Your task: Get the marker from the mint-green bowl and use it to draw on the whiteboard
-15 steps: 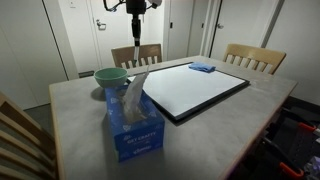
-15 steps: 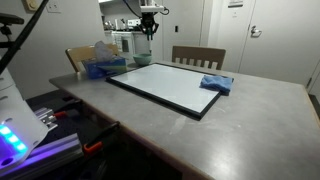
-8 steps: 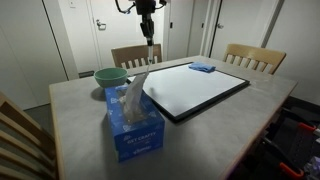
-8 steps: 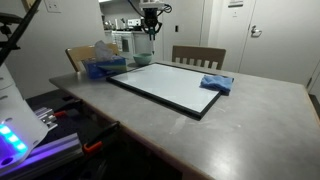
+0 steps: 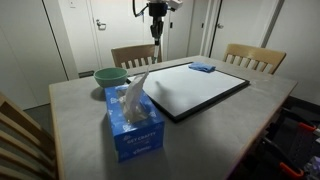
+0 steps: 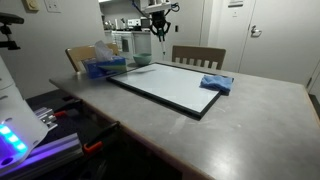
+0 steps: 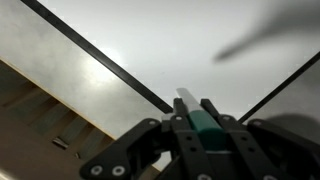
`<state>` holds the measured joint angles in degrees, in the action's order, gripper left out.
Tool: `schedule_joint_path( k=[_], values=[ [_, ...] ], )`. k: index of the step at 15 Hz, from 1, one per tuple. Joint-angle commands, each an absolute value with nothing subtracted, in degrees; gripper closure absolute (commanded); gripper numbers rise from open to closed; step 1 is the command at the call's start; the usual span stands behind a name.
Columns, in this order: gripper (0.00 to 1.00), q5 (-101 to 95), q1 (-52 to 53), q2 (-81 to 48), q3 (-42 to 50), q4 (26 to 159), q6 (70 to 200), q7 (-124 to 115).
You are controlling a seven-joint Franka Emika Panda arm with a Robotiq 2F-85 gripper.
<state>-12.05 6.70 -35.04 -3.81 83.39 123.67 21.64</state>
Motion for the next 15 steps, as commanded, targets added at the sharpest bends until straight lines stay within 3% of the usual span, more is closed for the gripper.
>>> schedule_joint_path(
  k=[1, 2, 3, 4, 8, 9, 15],
  values=[
    [0.95, -16.24, 6.36, -28.66, -3.56, 95.9, 139.03, 20.76],
    [0.95, -16.61, 5.97, -28.38, -4.22, 98.06, 143.87, 21.75],
    [0.95, -15.21, 6.11, -32.02, -3.99, 90.93, 136.87, 20.81],
    [0.79, -15.37, 6.17, -31.75, -4.05, 92.02, 138.36, 20.69],
    [0.79, -15.36, 6.15, -31.93, -4.05, 91.64, 138.15, 20.66],
    [0.95, -15.29, 6.21, -32.72, -4.05, 90.37, 136.71, 20.91],
    [0.95, -15.4, 7.52, -30.36, -2.96, 93.05, 129.82, 14.6]
  ],
)
